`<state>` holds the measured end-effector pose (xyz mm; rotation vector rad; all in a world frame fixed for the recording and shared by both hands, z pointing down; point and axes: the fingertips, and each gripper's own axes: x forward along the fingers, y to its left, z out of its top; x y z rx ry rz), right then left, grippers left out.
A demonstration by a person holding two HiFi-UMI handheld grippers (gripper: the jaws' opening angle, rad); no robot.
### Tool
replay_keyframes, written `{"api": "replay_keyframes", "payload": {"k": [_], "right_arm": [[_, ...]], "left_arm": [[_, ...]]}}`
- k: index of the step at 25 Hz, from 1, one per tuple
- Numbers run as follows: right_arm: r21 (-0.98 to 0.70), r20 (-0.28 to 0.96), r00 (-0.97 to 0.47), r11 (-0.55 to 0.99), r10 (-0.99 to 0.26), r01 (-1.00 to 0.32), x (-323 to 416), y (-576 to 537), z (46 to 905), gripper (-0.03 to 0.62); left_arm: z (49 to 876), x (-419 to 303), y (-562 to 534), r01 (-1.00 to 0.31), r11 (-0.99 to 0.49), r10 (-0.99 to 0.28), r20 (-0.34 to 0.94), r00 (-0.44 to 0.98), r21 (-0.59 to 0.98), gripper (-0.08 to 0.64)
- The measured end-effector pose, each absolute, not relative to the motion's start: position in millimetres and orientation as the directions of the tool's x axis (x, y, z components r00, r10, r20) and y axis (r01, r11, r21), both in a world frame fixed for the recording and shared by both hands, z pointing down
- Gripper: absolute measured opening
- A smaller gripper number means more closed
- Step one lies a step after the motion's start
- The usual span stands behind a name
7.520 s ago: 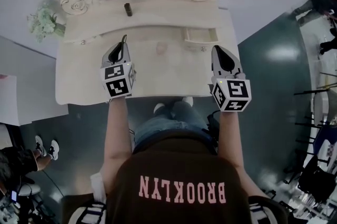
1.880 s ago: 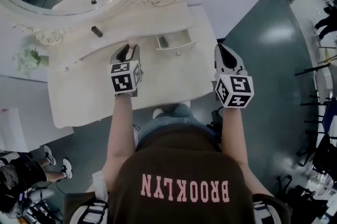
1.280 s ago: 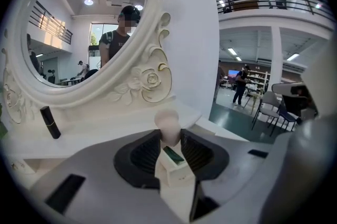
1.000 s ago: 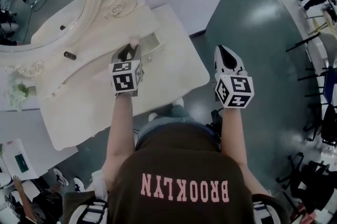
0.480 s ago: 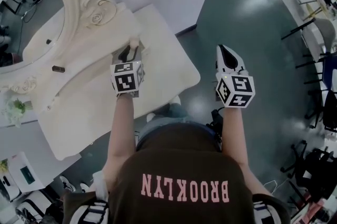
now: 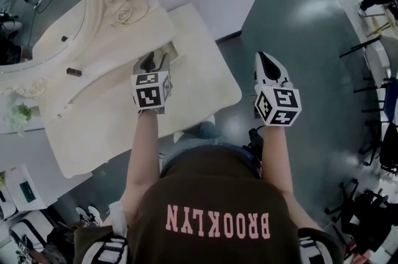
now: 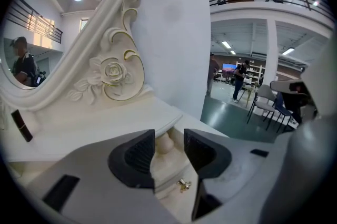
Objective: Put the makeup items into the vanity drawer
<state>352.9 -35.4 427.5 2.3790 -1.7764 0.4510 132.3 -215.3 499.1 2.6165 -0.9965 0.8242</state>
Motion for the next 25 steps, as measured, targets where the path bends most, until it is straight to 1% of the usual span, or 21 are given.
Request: {"api": "replay_keyframes", "payload": {"k": [5, 16, 25], "right_arm": [[-0.081, 0.306, 0.173, -0.207, -0.936, -0.975, 336, -71, 425, -0.003], [-0.099, 0.275, 0.002, -0.030, -0.962, -0.995, 300, -136, 421, -0.003], [-0.102, 0.275, -0.106, 0.080, -0.956, -0.992, 262, -166, 421, -0.003]], "left_arm": [[484, 107, -230, -0.721, -0.693, -0.607, 0.550, 0.574, -0.013, 0.152], [460, 37, -256, -0.860, -0.509, -0.762, 0.483, 0.432, -0.035, 0.152], [454, -19, -255, -0.921, -0.389, -0.823, 0.462, 0.332, -0.031, 0.161]]}}
